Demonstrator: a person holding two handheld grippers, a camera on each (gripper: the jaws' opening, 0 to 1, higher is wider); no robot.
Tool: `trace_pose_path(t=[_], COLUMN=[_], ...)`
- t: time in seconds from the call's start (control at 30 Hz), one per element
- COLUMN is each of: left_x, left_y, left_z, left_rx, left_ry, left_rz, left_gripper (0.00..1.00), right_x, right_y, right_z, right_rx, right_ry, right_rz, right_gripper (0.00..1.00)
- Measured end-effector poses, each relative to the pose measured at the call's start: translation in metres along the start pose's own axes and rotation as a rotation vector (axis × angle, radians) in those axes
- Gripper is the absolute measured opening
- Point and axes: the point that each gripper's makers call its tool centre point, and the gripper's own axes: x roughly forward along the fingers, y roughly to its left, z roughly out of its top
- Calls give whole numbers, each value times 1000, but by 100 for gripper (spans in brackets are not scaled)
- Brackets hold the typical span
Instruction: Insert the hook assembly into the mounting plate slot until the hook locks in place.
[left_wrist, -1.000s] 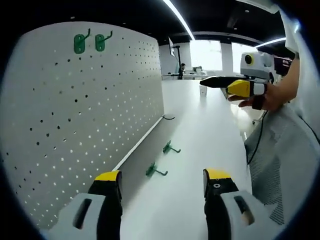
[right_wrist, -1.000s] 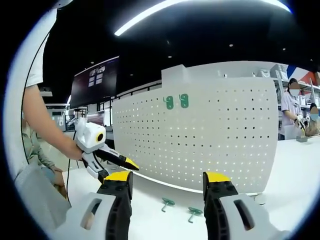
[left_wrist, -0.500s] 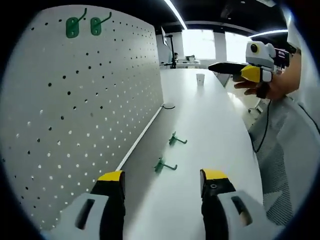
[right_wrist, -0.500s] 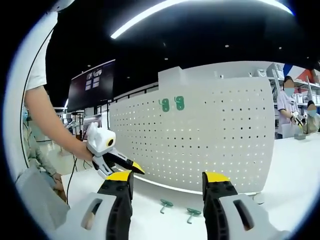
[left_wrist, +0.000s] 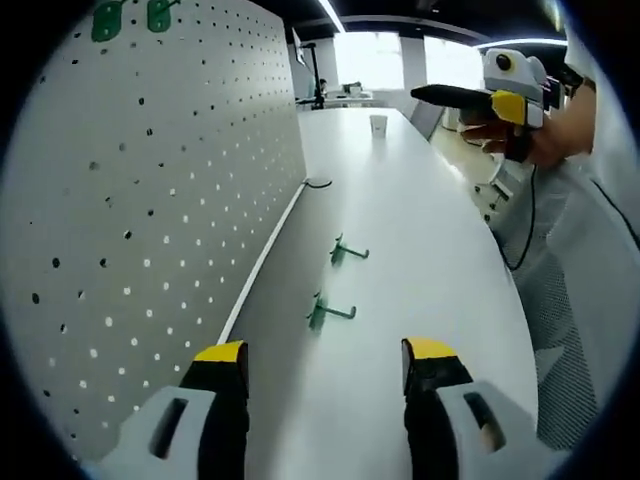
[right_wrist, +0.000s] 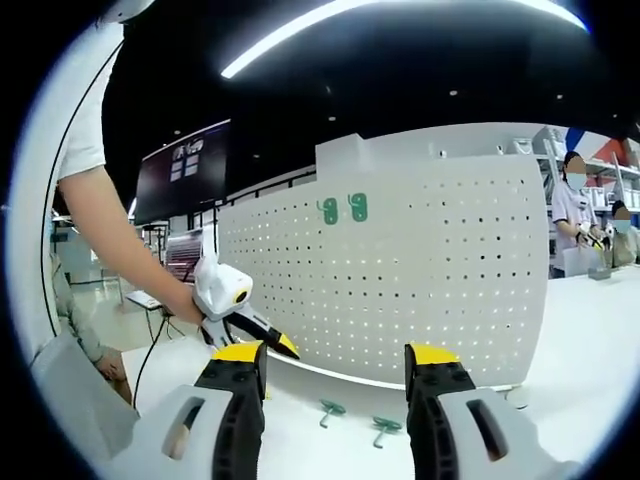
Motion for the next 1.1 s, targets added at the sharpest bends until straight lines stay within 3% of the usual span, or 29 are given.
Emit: trace_pose_path(t=[0.73,1.1], left_x=[37,55], left_y=[1,2], left_z=[-14,-19], left_rx=[99,157], left_ry=[153,208], left_rz=[-120,-150], left_gripper=[63,63], right_x=[-1,-1], right_y=[-1,-1], right_z=[0,2], right_rx=[8,16], right_ry=[-4,-12], right_rz=[0,3], right_gripper=[54,54])
